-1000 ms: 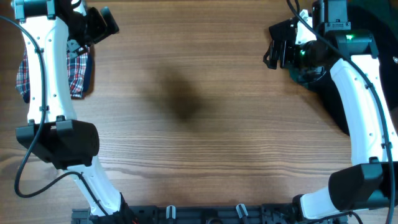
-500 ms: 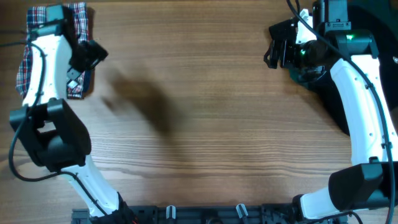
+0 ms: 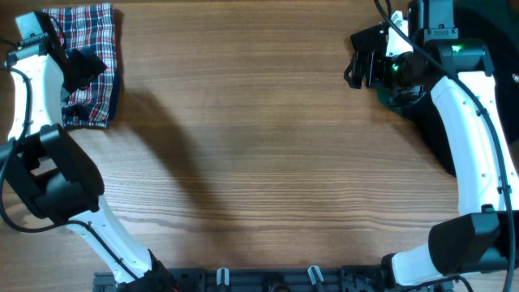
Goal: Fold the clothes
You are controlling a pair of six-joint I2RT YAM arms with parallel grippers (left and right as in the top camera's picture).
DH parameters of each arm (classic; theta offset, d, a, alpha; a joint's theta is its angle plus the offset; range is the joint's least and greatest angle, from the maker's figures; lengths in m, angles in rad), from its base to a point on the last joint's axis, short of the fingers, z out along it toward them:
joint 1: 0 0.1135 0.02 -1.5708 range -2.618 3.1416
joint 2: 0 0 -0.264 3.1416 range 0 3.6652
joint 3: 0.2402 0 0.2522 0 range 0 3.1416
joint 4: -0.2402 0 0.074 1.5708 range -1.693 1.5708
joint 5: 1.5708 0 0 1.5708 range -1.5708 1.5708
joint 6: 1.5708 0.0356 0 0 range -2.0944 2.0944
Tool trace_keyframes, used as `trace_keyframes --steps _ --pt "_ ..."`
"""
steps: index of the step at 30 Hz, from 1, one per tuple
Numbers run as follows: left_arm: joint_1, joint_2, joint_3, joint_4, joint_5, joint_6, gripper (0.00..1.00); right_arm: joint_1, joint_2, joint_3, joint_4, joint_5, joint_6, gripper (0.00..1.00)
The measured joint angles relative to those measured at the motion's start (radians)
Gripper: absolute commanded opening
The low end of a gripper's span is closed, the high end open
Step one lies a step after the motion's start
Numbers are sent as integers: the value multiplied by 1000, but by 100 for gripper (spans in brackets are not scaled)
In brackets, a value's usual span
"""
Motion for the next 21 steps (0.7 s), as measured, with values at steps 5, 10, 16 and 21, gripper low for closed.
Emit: trace_keyframes --steps 5,10,16,21 --pt "0 47 0 34 -1 78 100 0 0 0 16 0 0 100" --pt "0 125 0 34 -1 119 100 0 0 0 16 0 0 100" --pt "6 132 0 18 0 134 100 0 0 0 16 0 0 100" --pt "45 132 0 15 -1 134 99 0 0 0 23 0 0 100"
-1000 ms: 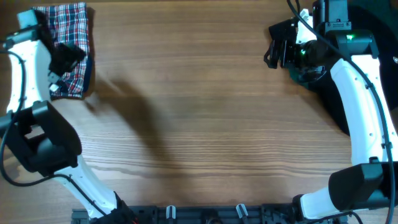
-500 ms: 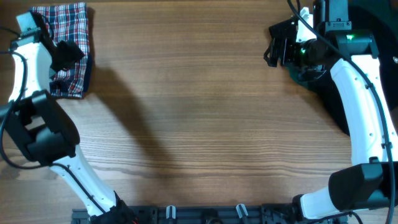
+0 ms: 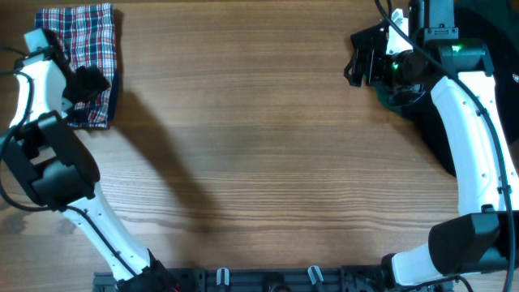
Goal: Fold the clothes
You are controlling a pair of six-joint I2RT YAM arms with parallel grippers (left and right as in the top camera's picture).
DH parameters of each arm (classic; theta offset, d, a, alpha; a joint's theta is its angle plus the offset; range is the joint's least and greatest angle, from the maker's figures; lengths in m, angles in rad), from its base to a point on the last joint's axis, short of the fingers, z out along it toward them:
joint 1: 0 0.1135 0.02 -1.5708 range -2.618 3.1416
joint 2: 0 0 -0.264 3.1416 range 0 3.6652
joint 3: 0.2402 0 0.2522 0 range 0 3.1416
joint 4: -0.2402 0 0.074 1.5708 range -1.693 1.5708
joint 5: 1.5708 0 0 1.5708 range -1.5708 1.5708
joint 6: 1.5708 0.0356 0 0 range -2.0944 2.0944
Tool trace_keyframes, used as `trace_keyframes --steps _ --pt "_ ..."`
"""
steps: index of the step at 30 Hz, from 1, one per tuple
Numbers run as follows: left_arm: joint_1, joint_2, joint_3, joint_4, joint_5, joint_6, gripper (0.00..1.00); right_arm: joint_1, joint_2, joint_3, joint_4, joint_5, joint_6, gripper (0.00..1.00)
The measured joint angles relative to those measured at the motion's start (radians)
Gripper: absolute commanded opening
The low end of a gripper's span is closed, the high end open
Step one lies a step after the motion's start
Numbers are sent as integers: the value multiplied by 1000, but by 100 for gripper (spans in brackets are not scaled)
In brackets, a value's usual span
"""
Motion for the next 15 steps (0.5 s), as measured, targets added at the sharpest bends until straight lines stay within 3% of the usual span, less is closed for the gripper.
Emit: trace_keyframes --steps 15 --pt "33 0 13 1 46 -1 100 0 0 0 48 0 0 100"
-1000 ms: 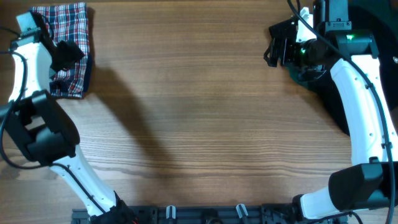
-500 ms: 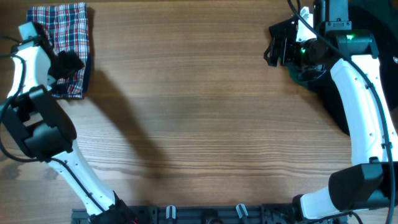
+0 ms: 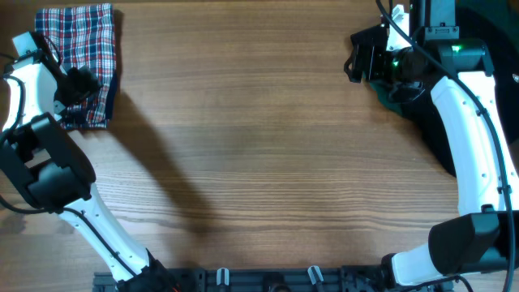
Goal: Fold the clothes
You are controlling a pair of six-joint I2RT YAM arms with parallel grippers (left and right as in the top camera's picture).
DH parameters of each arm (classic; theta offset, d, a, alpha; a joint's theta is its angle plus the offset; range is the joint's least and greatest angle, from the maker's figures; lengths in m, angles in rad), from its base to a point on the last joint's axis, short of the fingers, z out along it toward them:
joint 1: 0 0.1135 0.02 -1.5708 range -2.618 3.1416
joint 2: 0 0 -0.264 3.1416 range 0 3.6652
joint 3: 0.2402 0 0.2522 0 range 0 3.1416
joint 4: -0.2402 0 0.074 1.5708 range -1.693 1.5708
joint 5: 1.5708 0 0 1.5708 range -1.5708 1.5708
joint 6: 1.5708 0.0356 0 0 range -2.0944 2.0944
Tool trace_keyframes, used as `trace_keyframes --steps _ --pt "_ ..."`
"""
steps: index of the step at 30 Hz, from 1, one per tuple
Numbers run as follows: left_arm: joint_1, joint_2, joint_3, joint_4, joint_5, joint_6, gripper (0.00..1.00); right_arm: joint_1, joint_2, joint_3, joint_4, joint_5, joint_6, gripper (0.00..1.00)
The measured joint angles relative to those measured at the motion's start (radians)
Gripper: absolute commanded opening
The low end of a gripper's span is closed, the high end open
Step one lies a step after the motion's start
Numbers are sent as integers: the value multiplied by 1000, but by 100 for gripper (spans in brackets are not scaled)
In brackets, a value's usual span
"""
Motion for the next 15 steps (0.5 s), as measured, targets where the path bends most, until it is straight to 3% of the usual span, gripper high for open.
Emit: trace_keyframes --steps 7,12,15 --pt "-28 -176 48 -45 27 -1 100 0 0 0 18 -10 5 100" --pt "-139 -425 81 -77 177 -7 100 -3 -22 0 19 -12 33 100" --pt "-225 -444 83 -98 246 -8 100 -37 -71 0 6 -14 52 100"
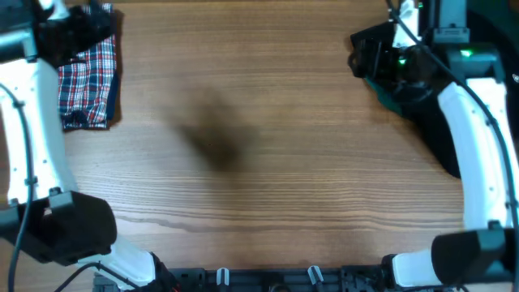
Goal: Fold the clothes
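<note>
A folded plaid garment (87, 77) lies flat at the table's far left corner. My left gripper (85, 24) is blurred and hangs over the garment's far end, hiding that end; its jaws cannot be made out. My right gripper (357, 55) hovers at the far right of the table, next to a dark teal piece of clothing (397, 93) that lies under the right arm. Whether the right jaws hold anything cannot be seen from above.
A dark heap of clothes (486, 113) lies along the right edge behind the right arm. A black rail with clips (268, 280) runs along the front edge. The left arm casts a blurred shadow (212, 138) on the wooden table (268, 195).
My left gripper was on the left side of the plaid garment; now it is over the garment's far end, and the arm looks larger in the overhead view. The right gripper has barely shifted.
My left gripper stayed on the plaid garment's left part through all three earlier moments, shifting slightly leftward. The garment kept its folded shape. Now the left gripper is over its far end. The right gripper has stayed at the far right by the teal clothing.
</note>
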You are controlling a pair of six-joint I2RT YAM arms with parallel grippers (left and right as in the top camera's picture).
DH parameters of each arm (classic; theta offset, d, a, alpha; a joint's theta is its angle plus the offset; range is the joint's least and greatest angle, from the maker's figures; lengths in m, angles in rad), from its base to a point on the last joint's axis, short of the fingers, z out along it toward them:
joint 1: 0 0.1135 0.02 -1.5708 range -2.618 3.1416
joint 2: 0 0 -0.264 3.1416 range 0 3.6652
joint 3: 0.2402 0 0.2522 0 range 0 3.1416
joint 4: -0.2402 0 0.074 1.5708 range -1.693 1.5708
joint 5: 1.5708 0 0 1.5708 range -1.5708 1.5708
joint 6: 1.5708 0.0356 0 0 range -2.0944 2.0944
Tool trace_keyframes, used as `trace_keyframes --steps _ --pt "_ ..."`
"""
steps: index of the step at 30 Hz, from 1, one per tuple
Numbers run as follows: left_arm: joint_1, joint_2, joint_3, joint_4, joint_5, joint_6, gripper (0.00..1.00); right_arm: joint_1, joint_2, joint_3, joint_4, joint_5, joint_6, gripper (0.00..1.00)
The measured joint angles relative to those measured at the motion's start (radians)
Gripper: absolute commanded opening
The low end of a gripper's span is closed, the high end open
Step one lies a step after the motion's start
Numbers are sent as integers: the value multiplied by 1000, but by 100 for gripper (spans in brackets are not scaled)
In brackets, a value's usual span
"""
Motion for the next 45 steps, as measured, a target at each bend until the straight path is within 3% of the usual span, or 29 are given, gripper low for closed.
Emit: trace_keyframes --steps 4,8,13,21,37,39,42,45 --pt "-150 5 0 -47 42 0 100 -60 -77 0 -38 -1 1 100" --pt "-195 5 0 -112 39 -3 100 -60 -118 0 -56 12 -3 100" --pt "-200 -48 -2 -206 -21 -39 100 -60 -189 0 -24 118 -7 99" --pt "-200 -378 -2 -225 -45 -49 100 -60 -198 0 -18 225 -8 100" --pt "-200 -397 -2 -271 -74 -53 100 -60 -195 0 -18 239 -8 100" --pt "-200 -409 -22 -217 -80 -46 100 -60 -195 0 -18 239 -8 100" --pt "-200 -505 -160 -15 -90 23 100 -60 -195 0 -17 239 -8 100" --pt "-195 -715 -468 304 -94 103 100 -60 -195 0 -16 239 -8 100"
